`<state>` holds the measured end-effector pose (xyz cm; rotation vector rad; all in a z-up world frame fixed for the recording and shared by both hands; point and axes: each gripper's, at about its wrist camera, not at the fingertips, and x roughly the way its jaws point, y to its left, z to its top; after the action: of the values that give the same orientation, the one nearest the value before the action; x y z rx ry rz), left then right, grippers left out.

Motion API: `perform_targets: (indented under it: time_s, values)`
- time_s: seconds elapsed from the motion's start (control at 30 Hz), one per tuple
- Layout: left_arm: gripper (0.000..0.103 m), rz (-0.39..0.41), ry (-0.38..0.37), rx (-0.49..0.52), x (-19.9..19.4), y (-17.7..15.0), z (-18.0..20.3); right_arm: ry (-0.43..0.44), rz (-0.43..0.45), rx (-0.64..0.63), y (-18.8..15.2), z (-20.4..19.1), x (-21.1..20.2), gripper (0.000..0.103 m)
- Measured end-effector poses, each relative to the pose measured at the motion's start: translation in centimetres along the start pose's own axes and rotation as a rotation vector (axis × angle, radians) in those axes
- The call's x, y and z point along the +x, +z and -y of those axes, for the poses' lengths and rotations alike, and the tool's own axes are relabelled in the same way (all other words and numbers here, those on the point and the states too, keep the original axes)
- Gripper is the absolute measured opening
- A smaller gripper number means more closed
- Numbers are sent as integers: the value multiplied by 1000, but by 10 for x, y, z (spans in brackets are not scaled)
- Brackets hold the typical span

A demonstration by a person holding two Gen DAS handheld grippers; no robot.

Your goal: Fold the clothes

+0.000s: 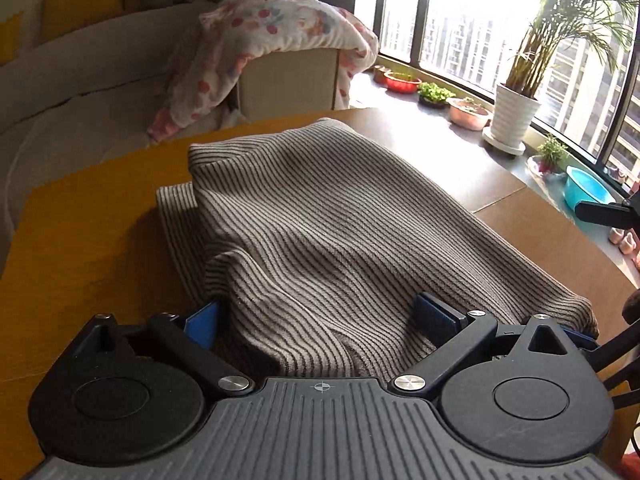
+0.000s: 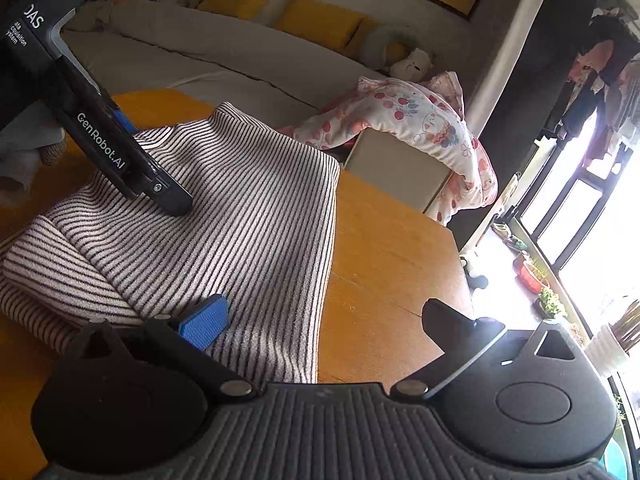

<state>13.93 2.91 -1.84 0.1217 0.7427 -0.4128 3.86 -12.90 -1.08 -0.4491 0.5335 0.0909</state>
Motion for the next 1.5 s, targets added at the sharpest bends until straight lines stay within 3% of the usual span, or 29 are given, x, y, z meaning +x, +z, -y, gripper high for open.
perform_targets:
  time_s: [0.17, 0.33, 0.43, 0.5, 0.63, 0.7, 0.83, 0.9, 0.97, 1.07, 1.17, 1.27, 1.4, 1.5]
  values:
    - [101, 13, 51, 74, -21, -14, 3, 8, -3, 66, -3, 4, 2, 103]
    - [101, -4, 56, 56, -32, -25, -9, -31, 15, 24, -2, -5, 0, 103]
    - [102, -12, 55, 27, -35, -31, -16, -11, -4, 19, 5, -1, 1, 103]
    - [103, -13, 59, 22, -37, -33, -17, 60, -5, 90, 14, 12, -4, 103]
    - [103, 9, 72, 13, -46, -28, -20, 237, 93, 315, 21, 35, -23, 103]
    - [103, 40, 77, -9, -53, -22, -22, 277, 85, 294, 21, 27, -23, 103]
    - [103, 115, -29, -101, -66, -4, -26, 297, 3, 138, 7, -13, -10, 103]
    - [103, 126, -118, -129, -66, 3, -22, 273, 43, 147, 0, -19, -15, 103]
    - [102, 118, -211, -146, -58, 6, -16, 284, 25, 162, 1, -16, -14, 103]
    - [101, 74, -282, -156, -38, 4, -2, 311, -10, 199, 0, -11, -11, 103]
    - [100, 22, -216, -115, -23, -5, 9, 367, -57, 280, -4, 2, -4, 103]
    - [100, -13, -125, -68, -16, -17, 10, 367, -56, 293, -7, 3, -5, 103]
    - [101, -39, -72, -78, -22, -32, -9, 379, -63, 289, -2, 7, -9, 103]
    - [101, -32, -36, -101, -34, -39, -23, 410, -18, 309, 3, 23, -20, 103]
